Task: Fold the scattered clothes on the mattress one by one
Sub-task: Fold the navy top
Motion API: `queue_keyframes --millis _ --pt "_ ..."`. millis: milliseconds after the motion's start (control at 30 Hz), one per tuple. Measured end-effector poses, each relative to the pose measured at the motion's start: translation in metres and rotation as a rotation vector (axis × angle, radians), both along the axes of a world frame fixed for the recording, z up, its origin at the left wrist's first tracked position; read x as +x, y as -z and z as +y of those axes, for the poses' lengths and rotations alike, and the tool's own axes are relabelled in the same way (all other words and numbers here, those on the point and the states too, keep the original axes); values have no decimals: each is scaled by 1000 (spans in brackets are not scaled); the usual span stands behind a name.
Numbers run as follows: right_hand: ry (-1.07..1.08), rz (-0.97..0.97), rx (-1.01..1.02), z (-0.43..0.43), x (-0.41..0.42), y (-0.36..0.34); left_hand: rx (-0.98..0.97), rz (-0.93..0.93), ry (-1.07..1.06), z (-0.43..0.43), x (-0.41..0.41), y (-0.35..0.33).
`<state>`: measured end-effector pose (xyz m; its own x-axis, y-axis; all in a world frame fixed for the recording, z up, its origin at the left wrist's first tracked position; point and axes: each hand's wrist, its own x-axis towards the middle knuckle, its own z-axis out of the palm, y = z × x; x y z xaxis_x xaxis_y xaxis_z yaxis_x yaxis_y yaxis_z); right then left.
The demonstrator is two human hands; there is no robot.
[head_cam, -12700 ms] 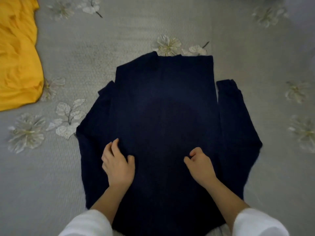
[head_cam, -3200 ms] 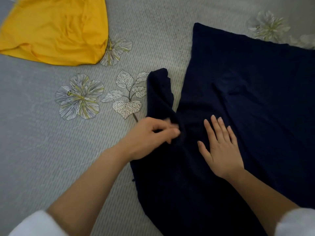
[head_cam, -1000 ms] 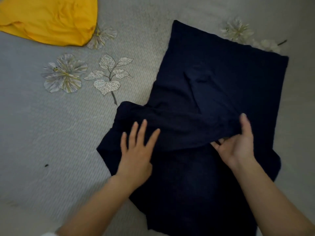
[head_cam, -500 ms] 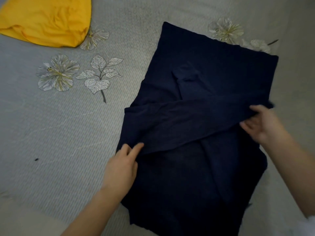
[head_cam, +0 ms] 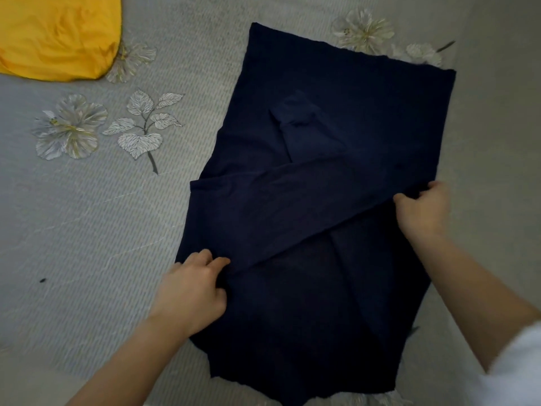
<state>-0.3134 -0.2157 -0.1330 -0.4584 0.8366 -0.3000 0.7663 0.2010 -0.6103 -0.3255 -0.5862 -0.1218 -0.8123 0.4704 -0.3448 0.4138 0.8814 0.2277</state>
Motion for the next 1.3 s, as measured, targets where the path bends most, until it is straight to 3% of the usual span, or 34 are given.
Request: queue_keyframes --millis 133,233,467,533,633,767,967,1067,1167,1300 --pt "-590 -37 315 -55 33 -2 75 33 113 6 13 6" --pt "-987 -266 294 -93 69 11 -43 16 197 -2 22 31" --pt "-1202 -474 88 -138 156 1 -142 -33 391 -29 26 35" --pt "-1192 -463 -19 -141 179 -12 -147 -114 450 -37 25 25" --pt "-1165 -407 100 -147 218 -21 -154 -207 542 -55 25 15" --pt "-1146 -493 220 -160 255 -9 -193 -41 686 -74 26 18" --pt "-985 -478 425 -158 226 2 -20 160 676 -61 16 18" --pt "-812 -453 328 -148 208 -1 14 111 651 -53 8 14" --pt "-622 -351 65 -137 191 -22 86 25 639 -48 1 10" --pt "-652 -373 -90 -120 184 -48 196 -196 466 -37 0 -10"
